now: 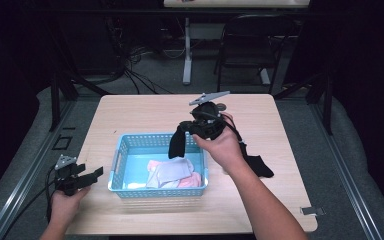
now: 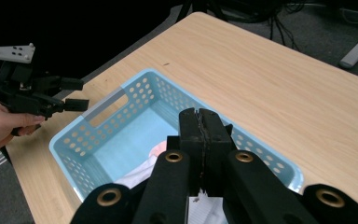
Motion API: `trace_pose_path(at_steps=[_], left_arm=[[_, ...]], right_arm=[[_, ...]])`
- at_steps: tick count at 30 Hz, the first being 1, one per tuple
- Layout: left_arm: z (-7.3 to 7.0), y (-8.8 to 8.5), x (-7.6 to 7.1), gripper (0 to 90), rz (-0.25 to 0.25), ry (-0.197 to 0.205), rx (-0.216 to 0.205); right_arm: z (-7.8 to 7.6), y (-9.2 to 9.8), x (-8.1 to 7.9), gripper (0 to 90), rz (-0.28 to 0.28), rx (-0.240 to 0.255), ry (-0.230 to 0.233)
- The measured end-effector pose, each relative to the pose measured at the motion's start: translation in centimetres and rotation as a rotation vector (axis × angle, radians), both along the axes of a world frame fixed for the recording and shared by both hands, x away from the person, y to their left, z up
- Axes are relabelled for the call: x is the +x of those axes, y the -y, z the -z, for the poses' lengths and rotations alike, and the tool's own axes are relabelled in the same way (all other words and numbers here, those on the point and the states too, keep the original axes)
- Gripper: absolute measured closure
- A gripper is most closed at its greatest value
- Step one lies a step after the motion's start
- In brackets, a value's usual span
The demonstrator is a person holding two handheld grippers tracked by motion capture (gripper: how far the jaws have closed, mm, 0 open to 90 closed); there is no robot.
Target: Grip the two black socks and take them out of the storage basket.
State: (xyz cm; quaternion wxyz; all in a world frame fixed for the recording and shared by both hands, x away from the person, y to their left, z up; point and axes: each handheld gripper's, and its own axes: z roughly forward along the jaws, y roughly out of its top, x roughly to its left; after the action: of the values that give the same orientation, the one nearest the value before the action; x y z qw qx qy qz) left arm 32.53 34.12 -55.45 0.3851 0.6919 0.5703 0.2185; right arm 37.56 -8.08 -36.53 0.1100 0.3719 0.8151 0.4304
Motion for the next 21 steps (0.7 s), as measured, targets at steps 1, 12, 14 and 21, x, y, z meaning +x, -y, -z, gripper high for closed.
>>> trace_pose_path(at_steps=[1, 12, 14, 21], left_arm=[[0.0, 0.0, 0.0, 23.5, 0.002, -0.005, 0.002], [0.0, -0.1, -0.1, 23.5, 0.002, -0.002, 0.003], [0.0, -0.2, -0.2, 23.5, -0.003, 0.000, -0.001], [0.0, -0.1, -0.2, 23.5, -0.001, -0.001, 0.002]], right_arm=[[-0.2, 0.5, 0.0, 89.4, 0.007, 0.007, 0.010], [-2.0, 5.1, -0.6, 89.4, 0.096, 0.039, 0.058], [-2.3, 6.3, -0.8, 89.4, 0.121, 0.036, 0.063], [-2.1, 9.2, -1.3, 89.4, 0.184, 0.034, 0.067]])
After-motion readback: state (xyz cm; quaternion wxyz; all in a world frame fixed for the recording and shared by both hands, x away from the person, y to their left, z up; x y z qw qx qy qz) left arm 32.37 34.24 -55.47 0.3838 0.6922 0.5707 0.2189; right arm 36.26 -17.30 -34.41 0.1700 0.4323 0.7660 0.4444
